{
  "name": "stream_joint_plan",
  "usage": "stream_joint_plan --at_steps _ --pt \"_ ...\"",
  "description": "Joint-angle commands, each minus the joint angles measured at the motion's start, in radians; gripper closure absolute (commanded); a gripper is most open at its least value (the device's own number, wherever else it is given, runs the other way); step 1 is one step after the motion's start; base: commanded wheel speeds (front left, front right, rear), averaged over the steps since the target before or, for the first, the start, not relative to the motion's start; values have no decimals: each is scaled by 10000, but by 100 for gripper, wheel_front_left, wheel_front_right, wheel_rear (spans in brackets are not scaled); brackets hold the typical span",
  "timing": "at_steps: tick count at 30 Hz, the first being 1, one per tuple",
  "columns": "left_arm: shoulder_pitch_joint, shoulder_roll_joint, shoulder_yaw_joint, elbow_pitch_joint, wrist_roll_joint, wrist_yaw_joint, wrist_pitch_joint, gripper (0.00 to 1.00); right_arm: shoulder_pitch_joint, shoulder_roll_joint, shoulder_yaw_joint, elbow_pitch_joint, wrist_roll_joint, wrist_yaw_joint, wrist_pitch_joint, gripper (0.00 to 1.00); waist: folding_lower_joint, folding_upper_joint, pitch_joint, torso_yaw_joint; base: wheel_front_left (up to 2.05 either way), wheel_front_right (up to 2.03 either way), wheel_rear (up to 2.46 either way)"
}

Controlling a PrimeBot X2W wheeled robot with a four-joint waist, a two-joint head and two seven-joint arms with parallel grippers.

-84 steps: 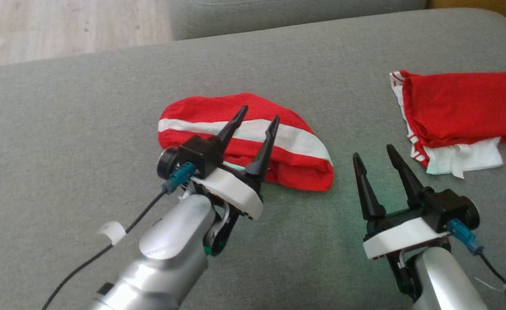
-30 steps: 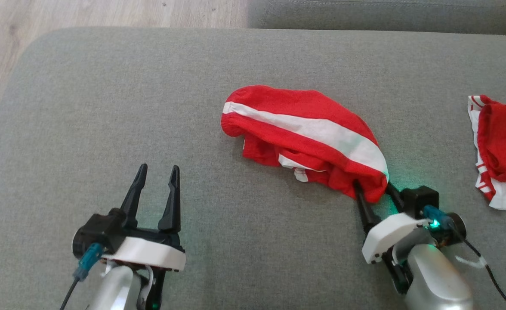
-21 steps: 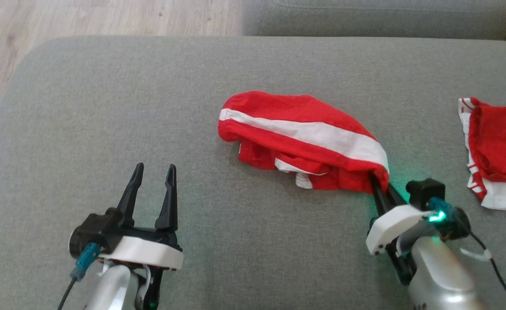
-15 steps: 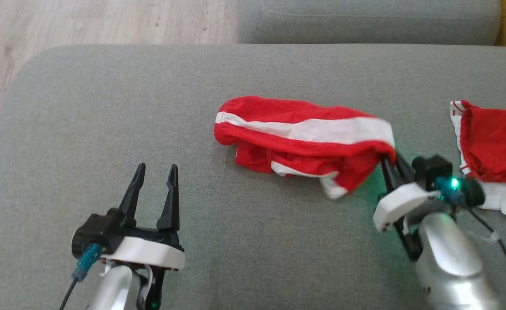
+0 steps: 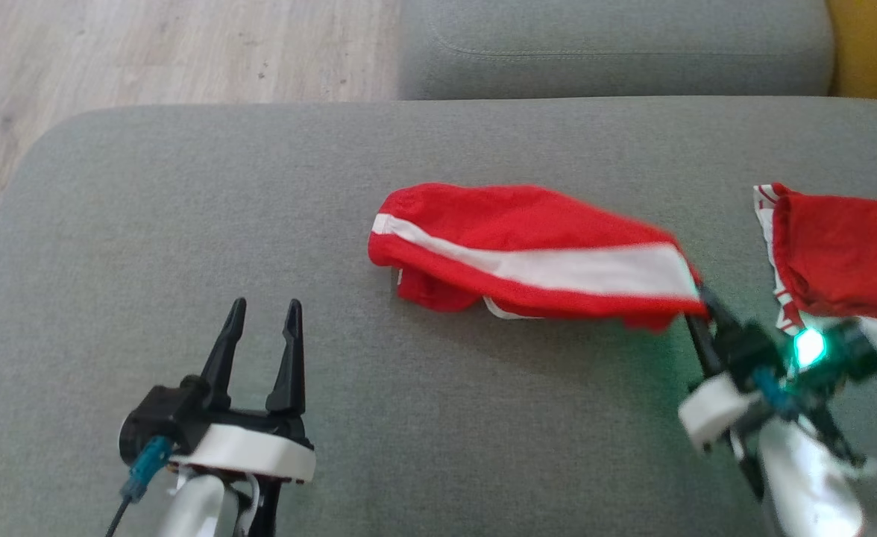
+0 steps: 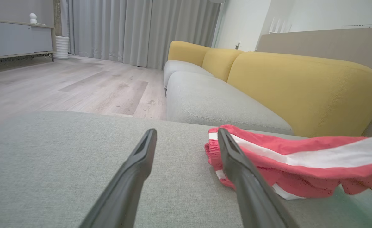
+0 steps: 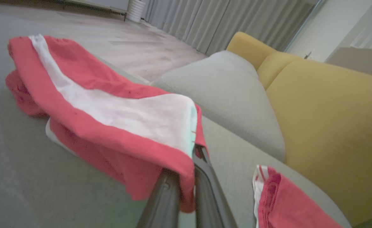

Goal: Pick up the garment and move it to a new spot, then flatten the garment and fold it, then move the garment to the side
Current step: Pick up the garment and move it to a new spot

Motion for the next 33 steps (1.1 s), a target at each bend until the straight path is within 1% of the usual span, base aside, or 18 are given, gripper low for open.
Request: stream_joint_plan --at_steps 1,4,8,10,11,12,13,17,19,21,27,31,33 --pt "-182 48 296 -331 54 18 -53 0 176 67 20 -312 -156 -9 -107 100 1 -1 -19 -96 0 0 0" --pt "-166 81 238 -333 6 17 -53 0 799 298 -367 -15 -331 -9 -108 100 1 -1 -43 -241 0 0 0" --pt "-202 103 188 -330 -16 17 -53 0 1073 517 -655 426 -458 -9 -108 100 1 -1 -35 -387 0 0 0" --pt "-216 104 169 -322 -24 17 -53 0 1094 557 -711 558 -469 -9 -108 98 1 -1 -31 -418 0 0 0" --pt "-221 108 169 -314 -31 17 -53 0 1093 598 -791 675 -416 -9 -108 71 1 -1 -34 -458 0 0 0" --pt "-222 109 168 -308 -38 16 -53 0 1083 633 -879 763 -347 -9 -108 24 1 -1 -33 -488 0 0 0" --pt "-220 111 151 -297 -48 16 -53 0 1076 659 -943 843 -321 -9 -108 0 1 -1 -33 -513 0 0 0" --pt "-222 120 106 -251 -71 16 -53 0 1042 714 -971 884 -82 -9 -108 0 1 -1 -40 -592 0 0 0" --pt "-222 130 99 -240 -84 16 -53 0 1045 721 -847 747 271 -9 -108 0 1 -1 -46 -625 0 0 0" --pt "-228 142 100 -224 -89 16 -53 0 1065 723 -764 469 617 -9 -108 0 1 -1 -64 -654 0 0 0" --pt "-234 180 102 -213 -116 16 -53 0 1364 726 -753 -623 2217 -9 -108 0 1 -1 -149 -692 0 0 0" --pt "-178 201 105 -249 -108 16 -53 0 1736 726 -873 -1153 2696 -9 -108 0 1 -1 -180 -737 0 0 0" --pt "-170 202 102 -269 -96 16 -53 0 1864 726 -982 -1328 2744 -9 -108 0 1 -1 -164 -756 0 0 0"
